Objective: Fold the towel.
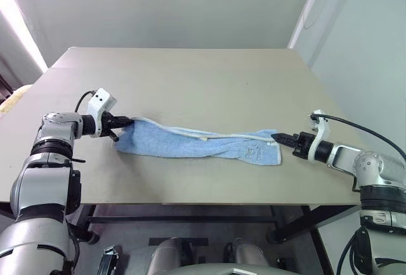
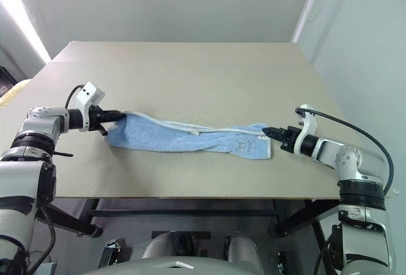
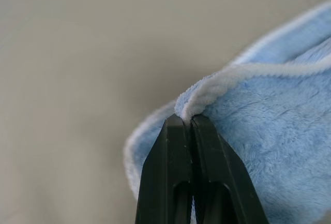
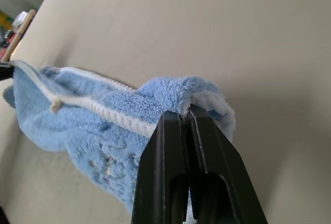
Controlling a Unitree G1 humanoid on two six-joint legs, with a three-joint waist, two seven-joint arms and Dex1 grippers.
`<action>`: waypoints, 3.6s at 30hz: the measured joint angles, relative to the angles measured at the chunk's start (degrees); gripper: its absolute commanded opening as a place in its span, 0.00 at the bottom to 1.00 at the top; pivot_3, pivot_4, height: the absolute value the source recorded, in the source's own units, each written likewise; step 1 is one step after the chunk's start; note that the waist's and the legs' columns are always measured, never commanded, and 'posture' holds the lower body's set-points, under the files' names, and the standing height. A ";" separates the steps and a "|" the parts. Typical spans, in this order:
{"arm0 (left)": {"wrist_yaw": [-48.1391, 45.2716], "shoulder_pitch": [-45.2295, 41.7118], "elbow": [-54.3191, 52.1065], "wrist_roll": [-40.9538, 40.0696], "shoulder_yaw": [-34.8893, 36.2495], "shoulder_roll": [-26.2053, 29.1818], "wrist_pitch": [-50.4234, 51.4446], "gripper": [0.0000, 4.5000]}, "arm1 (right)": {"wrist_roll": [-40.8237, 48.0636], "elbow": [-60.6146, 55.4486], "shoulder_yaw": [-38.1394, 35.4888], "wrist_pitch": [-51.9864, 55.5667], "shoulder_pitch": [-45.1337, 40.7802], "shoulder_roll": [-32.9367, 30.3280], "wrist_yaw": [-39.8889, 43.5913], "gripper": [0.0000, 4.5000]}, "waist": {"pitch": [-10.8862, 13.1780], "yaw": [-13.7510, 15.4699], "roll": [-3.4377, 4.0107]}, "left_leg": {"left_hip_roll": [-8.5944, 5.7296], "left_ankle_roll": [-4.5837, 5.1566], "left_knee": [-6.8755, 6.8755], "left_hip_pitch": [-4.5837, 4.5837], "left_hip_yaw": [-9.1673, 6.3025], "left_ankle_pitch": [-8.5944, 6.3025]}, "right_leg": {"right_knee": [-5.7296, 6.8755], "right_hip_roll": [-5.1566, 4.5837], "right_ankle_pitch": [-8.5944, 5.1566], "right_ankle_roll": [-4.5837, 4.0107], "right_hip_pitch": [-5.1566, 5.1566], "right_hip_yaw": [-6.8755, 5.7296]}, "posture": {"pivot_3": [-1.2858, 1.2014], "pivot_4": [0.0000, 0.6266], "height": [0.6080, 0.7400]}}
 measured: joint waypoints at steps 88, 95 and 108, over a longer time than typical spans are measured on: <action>-5.34 12.90 -26.55 -5.07 -3.31 -8.73 2.05 0.77 | 25.14 5.24 -21.84 13.64 -5.16 -1.34 -39.21 0.01 | -0.08 -1.20 0.59 | -0.31 -0.03 -0.84 0.16 -0.51 0.96 | 0.98 -0.27 -1.64 -0.09 1.30 -1.48 | 0.52 0.00 0.96; -4.54 12.33 -25.91 -5.07 -3.34 -9.39 2.15 0.77 | 21.91 0.62 -12.93 19.99 -13.55 -3.06 -34.64 0.01 | -0.06 -1.44 0.62 | -0.17 0.02 -0.85 0.15 -0.49 1.05 | 1.04 -0.19 -1.62 -0.14 1.19 -1.46 | 0.52 0.00 0.96; -3.89 11.75 -24.97 -5.08 -3.30 -9.33 2.14 0.77 | 16.62 -17.03 7.14 22.54 -14.14 15.79 -31.77 0.01 | -0.08 -1.13 0.55 | -0.23 -0.09 -0.84 0.03 -0.48 0.97 | 1.01 -0.24 -1.59 -0.17 1.12 -1.47 | 0.52 0.00 0.96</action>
